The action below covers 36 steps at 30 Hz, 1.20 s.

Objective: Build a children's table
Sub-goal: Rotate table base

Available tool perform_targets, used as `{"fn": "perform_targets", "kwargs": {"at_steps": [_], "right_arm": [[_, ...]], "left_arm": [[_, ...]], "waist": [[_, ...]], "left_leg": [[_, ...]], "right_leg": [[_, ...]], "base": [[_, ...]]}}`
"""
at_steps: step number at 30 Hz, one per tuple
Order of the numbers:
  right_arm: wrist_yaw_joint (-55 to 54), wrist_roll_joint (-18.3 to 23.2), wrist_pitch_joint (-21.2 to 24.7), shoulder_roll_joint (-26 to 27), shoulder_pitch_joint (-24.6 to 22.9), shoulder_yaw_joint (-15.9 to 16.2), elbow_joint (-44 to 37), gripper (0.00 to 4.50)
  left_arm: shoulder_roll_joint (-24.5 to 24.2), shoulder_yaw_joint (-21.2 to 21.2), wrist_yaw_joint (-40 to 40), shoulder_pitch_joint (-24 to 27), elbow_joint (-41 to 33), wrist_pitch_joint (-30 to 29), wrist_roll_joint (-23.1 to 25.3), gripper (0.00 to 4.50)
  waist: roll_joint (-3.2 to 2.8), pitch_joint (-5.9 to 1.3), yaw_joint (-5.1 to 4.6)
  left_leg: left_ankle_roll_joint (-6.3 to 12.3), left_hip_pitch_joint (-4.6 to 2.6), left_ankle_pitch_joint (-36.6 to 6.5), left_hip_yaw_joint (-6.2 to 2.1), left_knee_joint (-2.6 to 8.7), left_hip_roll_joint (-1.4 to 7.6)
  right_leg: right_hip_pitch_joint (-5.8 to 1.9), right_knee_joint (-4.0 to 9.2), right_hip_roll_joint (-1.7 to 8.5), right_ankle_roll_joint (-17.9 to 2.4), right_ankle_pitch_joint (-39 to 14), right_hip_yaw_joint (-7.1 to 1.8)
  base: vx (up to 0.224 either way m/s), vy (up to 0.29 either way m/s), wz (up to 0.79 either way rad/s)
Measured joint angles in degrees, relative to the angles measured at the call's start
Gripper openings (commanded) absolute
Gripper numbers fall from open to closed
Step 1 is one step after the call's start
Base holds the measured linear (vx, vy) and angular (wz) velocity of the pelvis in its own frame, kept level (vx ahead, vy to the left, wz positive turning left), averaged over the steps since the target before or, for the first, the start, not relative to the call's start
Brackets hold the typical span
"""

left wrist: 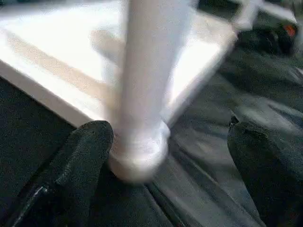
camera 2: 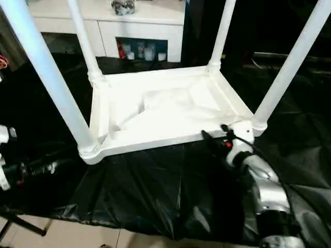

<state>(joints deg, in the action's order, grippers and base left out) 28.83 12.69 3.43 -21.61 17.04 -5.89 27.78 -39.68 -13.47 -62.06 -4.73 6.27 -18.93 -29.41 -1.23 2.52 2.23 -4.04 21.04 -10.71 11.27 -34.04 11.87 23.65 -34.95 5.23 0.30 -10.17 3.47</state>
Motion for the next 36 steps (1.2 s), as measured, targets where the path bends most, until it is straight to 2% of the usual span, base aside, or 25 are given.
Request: {"fn": "perform_targets", "kwargs": {"at_steps": [6, 11, 15, 19, 23, 26, 32, 36], "right_arm": [[-6.2, -2.3, 3.1, 0.2, 1.1, -0.3, 2.8, 3.91], [-8.4, -3.6, 4.0, 0.1, 1.3, -0.4, 2.9, 3.91], [-8.6, -4.3, 4.7, 0.2, 1.3, -0.3, 2.9, 3.91], [-8.7, -5.9, 4.8, 1.6, 4.2, 2.1, 6.9, 3.91], [-8.1, -6.8, 4.0, 3.2, 6.5, 3.6, 9.9, 3.91], [-7.0, -7.9, 2.7, 4.1, 8.6, 4.2, 12.9, 3.91], [-5.7, -9.1, 0.8, 5.7, 10.8, 5.9, 16.0, 3.91], [-4.6, -10.0, -0.3, 6.9, 12.2, 6.9, 17.6, 3.91]], "left_arm": [[9.5, 2.0, 5.1, -9.2, 4.6, 4.9, 1.2, 4.48], [13.2, 4.7, 6.6, -14.2, 10.1, 8.8, 3.3, 4.48], [14.5, 5.3, 7.2, -16.0, 12.5, 11.0, 4.4, 4.48], [16.2, 6.1, 1.6, -16.0, 10.7, 5.5, -0.5, 4.48], [15.4, 7.5, -3.7, -15.7, 7.3, -0.5, -5.4, 4.48], [13.1, 8.4, -6.8, -13.6, 3.3, -5.7, -8.7, 4.48], [11.5, 10.1, -8.5, -10.6, -4.3, -13.5, -13.0, 4.48], [11.5, 10.5, -8.4, -9.0, -7.5, -16.6, -15.8, 4.48]], "waist": [[0.01, -0.01, 0.17], [0.01, -0.01, -0.2], [0.01, -0.01, -0.12], [0.0, -0.01, 0.42], [-0.02, 0.01, 0.6], [-0.02, 0.01, -0.3], [0.17, 0.07, -0.81], [0.23, 0.11, -1.01]], "left_leg": [[-0.01, -0.05, 0.0, 0.01, -0.03, -0.03], [-0.01, -0.03, 0.0, -0.02, -0.02, 0.0], [0.0, 0.04, 0.0, 0.0, -0.02, -0.01], [0.0, 0.1, 0.0, 0.07, -0.1, -0.02], [0.0, 0.06, 0.0, 0.09, -0.1, -0.01], [-0.01, 0.02, 0.0, 0.08, -0.09, 0.04], [-0.01, 0.01, 0.0, 0.07, -0.09, 0.06], [-0.01, 0.0, 0.0, 0.07, -0.09, 0.06]], "right_leg": [[-0.1, -0.01, 0.02, 0.0, 0.0, -0.04], [-0.05, -0.04, -0.02, -0.3, 0.2, 0.0], [-0.01, 0.0, -0.01, -0.2, 0.1, 0.0], [0.0, 0.01, 0.05, -0.3, 0.1, -0.01], [0.02, -0.02, 0.05, -0.3, 0.2, -0.02], [0.06, -0.08, -0.02, -0.3, 0.2, -0.02], [0.2, -0.11, -0.04, -0.3, 0.2, -0.01], [0.23, -0.14, -0.05, -0.3, 0.2, -0.03]], "base": [[0.0, 0.0, 0.0], [0.0, 0.0, 0.0], [0.0, 0.0, 0.0], [0.0, 0.0, 0.0], [0.0, 0.0, 0.0], [0.0, 0.0, 0.0], [0.0, 0.0, 0.0], [0.0, 0.0, 0.0]]}}
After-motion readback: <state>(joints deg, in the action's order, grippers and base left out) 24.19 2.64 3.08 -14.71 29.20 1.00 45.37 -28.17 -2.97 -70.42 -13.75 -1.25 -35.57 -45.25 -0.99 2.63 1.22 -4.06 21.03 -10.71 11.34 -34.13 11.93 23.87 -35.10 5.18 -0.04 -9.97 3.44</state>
